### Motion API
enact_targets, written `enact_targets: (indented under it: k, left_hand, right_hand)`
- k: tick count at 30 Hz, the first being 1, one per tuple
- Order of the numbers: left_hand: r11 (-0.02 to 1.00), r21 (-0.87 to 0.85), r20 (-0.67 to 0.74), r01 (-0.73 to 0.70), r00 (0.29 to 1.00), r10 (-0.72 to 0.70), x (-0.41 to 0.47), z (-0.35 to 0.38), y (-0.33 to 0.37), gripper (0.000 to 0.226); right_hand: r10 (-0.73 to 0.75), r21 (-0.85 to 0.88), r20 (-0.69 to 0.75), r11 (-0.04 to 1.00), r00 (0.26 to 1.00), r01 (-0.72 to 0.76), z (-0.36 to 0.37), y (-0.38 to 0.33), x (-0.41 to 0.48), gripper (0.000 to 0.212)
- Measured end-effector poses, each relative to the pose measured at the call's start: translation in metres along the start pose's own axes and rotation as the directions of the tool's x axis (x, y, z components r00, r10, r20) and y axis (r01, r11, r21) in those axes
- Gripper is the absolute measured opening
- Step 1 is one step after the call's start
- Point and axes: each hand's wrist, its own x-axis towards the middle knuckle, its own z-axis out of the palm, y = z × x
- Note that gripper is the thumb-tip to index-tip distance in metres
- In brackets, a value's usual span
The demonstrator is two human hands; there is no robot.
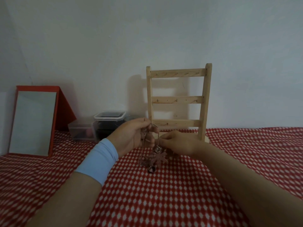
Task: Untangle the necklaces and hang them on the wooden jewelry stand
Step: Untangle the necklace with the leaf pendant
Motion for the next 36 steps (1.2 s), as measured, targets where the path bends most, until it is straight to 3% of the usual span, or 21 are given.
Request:
enact_targets:
  k: [3,5,8,12,14,16,18,22,26,27,29,32,34,36]
  left_hand:
    - [0.999,-0.033,0.021,-0.023,1.0,0.024,0.0,0.002,0.0,0.027]
    - [0.998,-0.046,0.019,-0.034,0.999,0.035,0.0,0.002,0.001,0.027]
    - [0.996,-0.075,-0.008,-0.055,0.998,0.054,0.001,-0.001,0.001,0.028]
    - [0.997,-0.014,-0.129,-0.075,0.989,0.072,0.003,-0.004,0.002,0.026]
    - [0.97,0.23,-0.274,-0.071,0.952,0.135,0.004,-0.007,0.0,0.027]
    - [0.837,0.546,-0.348,-0.034,0.9,0.263,0.007,-0.011,-0.006,0.024]
    - [0.704,0.71,-0.311,-0.031,0.883,0.352,0.01,-0.013,-0.012,0.021]
    - [0.67,0.73,-0.263,-0.139,0.847,0.463,0.013,-0.007,-0.017,0.018]
    - [0.418,0.907,-0.213,-0.051,0.801,0.559,0.011,-0.004,-0.016,0.006]
    - [0.39,0.921,-0.224,-0.013,0.801,0.556,0.011,-0.004,-0.017,0.012]
    - [0.467,0.883,-0.292,0.052,0.839,0.459,0.01,-0.001,-0.014,0.016]
    - [0.619,0.771,-0.295,0.15,0.946,0.138,0.009,0.002,-0.009,0.022]
    - [0.616,0.773,-0.201,0.152,0.979,0.012,0.007,0.002,-0.01,0.034]
    - [0.56,0.824,-0.143,0.086,0.988,0.058,0.007,0.0,-0.014,0.042]
  right_hand:
    - [0.04,0.295,0.123,0.953,0.992,-0.075,0.0,0.003,0.002,0.045]
    - [0.003,0.533,0.241,0.835,0.971,-0.135,0.001,0.004,0.003,0.044]
    - [-0.079,0.691,0.32,0.701,0.944,-0.176,-0.002,0.008,0.003,0.042]
    - [-0.115,0.688,0.355,0.704,0.928,-0.176,-0.003,0.009,0.001,0.04]
    - [-0.107,0.672,0.369,0.717,0.923,-0.185,-0.003,0.008,0.0,0.032]
    - [-0.098,0.661,0.383,0.724,0.919,-0.199,-0.004,0.006,-0.001,0.024]
    - [-0.081,0.652,0.408,0.723,0.91,-0.228,-0.006,0.003,-0.002,0.017]
    - [-0.029,0.616,0.407,0.747,0.913,-0.251,-0.009,-0.006,-0.006,0.012]
    - [0.028,0.465,0.194,0.877,0.981,-0.117,-0.007,-0.01,-0.004,0.014]
    - [0.035,0.447,0.139,0.889,0.99,-0.094,-0.006,-0.009,-0.004,0.016]
    - [0.046,0.499,0.056,0.864,0.997,-0.068,-0.003,-0.007,-0.003,0.014]
    - [0.084,0.657,-0.045,0.753,0.995,-0.034,-0.001,-0.004,-0.001,0.016]
    - [0.097,0.732,-0.063,0.681,0.993,-0.02,-0.001,-0.003,0.001,0.021]
    - [0.101,0.766,-0.064,0.642,0.993,-0.016,-0.001,-0.002,0.003,0.024]
